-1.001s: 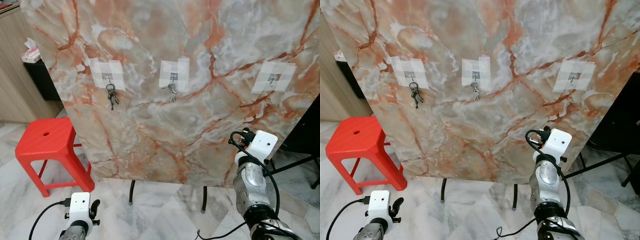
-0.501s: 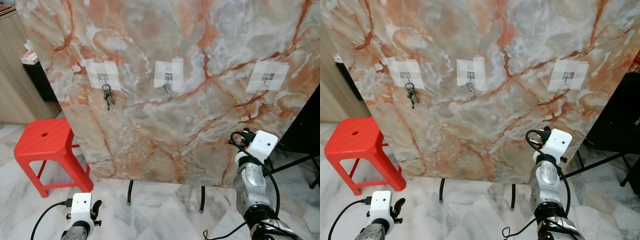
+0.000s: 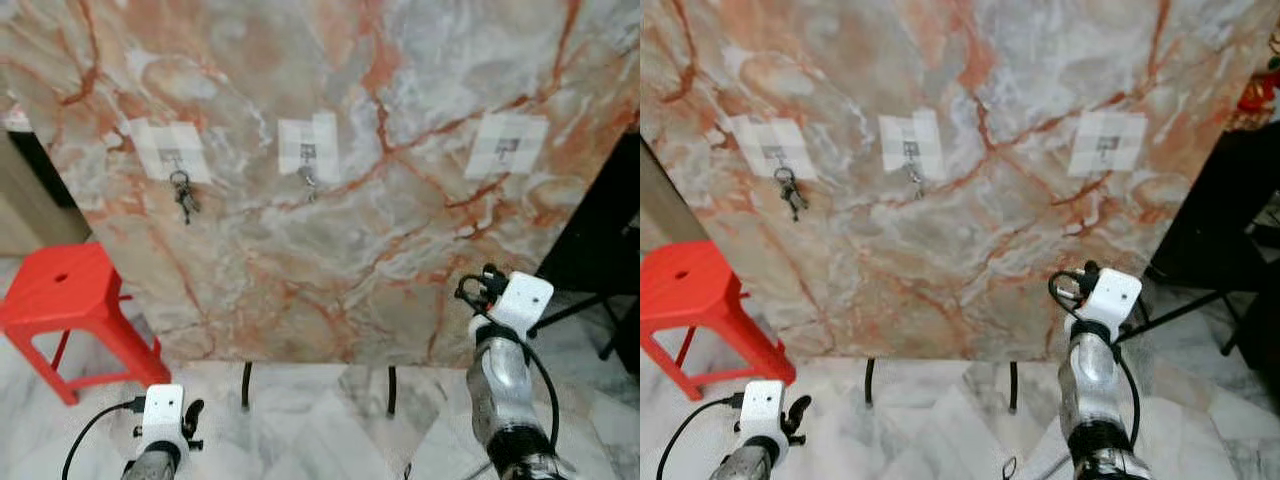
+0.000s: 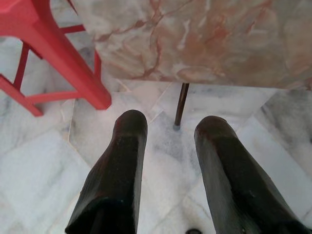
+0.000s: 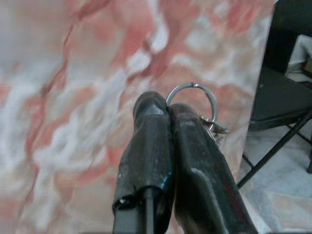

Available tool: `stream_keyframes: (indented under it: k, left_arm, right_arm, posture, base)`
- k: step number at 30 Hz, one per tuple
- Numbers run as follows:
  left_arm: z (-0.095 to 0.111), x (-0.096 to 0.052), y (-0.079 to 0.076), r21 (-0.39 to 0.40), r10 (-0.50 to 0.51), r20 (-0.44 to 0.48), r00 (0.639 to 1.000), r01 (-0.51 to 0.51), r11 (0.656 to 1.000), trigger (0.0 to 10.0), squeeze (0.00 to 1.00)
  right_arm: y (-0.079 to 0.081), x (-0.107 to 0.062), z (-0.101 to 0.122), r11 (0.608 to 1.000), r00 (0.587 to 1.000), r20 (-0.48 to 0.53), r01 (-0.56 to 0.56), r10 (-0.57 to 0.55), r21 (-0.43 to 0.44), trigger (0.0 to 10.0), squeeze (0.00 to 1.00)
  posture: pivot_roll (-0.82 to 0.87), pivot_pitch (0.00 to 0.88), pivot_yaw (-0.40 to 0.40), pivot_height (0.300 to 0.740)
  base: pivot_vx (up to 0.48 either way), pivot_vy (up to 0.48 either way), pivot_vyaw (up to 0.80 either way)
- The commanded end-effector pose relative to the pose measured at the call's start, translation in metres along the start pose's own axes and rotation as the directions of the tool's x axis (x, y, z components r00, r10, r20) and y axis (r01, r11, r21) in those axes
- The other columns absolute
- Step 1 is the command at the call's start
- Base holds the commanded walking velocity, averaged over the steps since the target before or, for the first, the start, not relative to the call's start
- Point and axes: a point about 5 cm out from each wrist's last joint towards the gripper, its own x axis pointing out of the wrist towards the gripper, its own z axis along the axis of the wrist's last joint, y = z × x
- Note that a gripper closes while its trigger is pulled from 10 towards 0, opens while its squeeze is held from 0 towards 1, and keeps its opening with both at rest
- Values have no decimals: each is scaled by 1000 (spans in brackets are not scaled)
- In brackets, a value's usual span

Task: Hang keys on a hook

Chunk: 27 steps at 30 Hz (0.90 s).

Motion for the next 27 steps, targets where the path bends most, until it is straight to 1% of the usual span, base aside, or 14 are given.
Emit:
stream_keyframes:
  k: [1,5,9,11,13,15,21,27]
  left_arm:
    - [-2,-1,0,11,-5,-4,1000,5,1000,10000,0]
    - [-3,-2,-1,11,-6,-6,1000,6,1000,10000,0]
    - [-2,-1,-1,10,-6,-5,1000,6,1000,10000,0]
    - [-2,-1,0,10,-5,-6,1000,5,1000,10000,0]
    - [-2,-1,0,10,-5,-6,1000,5,1000,10000,0]
    - [-2,-1,-1,10,-6,-3,1000,6,1000,10000,0]
    - [-2,-1,-1,13,-9,-4,1000,9,1000,10000,0]
    - [-4,-2,2,17,-1,-11,1000,1,1000,10000,0]
  right_arm:
    - [0,-2,9,999,998,55,-28,30,-27,10000,0]
    - [-6,-13,9,995,996,71,-57,62,-78,10000,0]
    - [-12,-18,16,989,991,96,-78,90,-126,10000,0]
    - [-14,-18,20,985,989,107,-86,102,-151,10000,0]
    - [-15,-17,20,985,989,108,-80,97,-154,10000,0]
    - [-17,-17,21,988,991,109,-63,78,-140,10000,0]
    - [-11,-17,26,988,991,105,-68,83,-136,10000,0]
    - [-10,-18,24,988,992,95,-68,81,-137,10000,0]
  posture:
    - [-7,0,-1,740]
    - [-11,0,-3,740]
    - [-13,0,-4,740]
    - [-17,0,-5,740]
    - [-19,0,-4,740]
    - [-19,0,-3,740]
    - [-21,0,-1,740]
    - [-19,0,0,740]
  base:
    - [0,0,0]
    - [0,0,0]
    - [0,0,0]
    - [0,0,0]
    - [0,0,0]
    - [0,0,0]
    - [0,0,0]
    - [202,0,0]
